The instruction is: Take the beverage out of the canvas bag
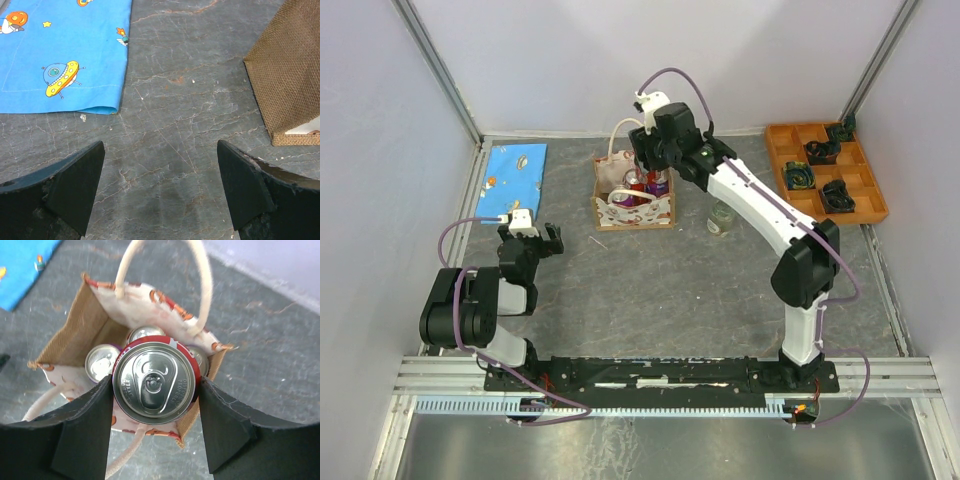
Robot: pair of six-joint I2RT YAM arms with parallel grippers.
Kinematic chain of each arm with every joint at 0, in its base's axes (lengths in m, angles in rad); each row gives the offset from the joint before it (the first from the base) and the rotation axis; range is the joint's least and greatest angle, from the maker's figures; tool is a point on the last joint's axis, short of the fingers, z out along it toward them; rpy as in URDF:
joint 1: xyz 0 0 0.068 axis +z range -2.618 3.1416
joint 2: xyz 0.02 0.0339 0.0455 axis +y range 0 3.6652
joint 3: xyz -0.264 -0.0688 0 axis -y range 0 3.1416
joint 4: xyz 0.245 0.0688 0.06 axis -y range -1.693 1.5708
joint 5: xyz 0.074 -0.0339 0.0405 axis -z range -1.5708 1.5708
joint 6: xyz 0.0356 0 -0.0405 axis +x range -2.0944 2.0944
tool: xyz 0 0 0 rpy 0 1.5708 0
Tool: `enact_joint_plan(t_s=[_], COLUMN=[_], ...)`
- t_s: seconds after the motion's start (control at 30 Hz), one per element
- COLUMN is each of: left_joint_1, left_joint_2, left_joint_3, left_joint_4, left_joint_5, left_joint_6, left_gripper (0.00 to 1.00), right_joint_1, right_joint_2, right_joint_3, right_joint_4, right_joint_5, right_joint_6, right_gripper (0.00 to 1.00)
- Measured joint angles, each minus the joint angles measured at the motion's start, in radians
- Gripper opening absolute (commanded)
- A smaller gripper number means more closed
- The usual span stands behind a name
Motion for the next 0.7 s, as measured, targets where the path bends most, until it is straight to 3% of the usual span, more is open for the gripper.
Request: enact_joint_plan(t_s=[0.5, 0.7], left_joint_1=[0.000, 0.000], left_joint_2=[0.000, 0.000], left_joint_3=[0.000, 0.000], left_joint_4=[0.000, 0.000], left_joint_5=[0.000, 0.000], left_joint_6=[0.000, 0.000], left_gripper=[0.99, 0.99], right_joint_1=[-0.017, -0.100], right_joint_2=[-0.167, -0.216], right_joint_3=[-0.182, -0.257], right_joint_4=[0.247, 0.290], right_joint_5=[0.264, 0.356], right_joint_6=[-0.141, -0.135], right_gripper=[0.00, 0.00])
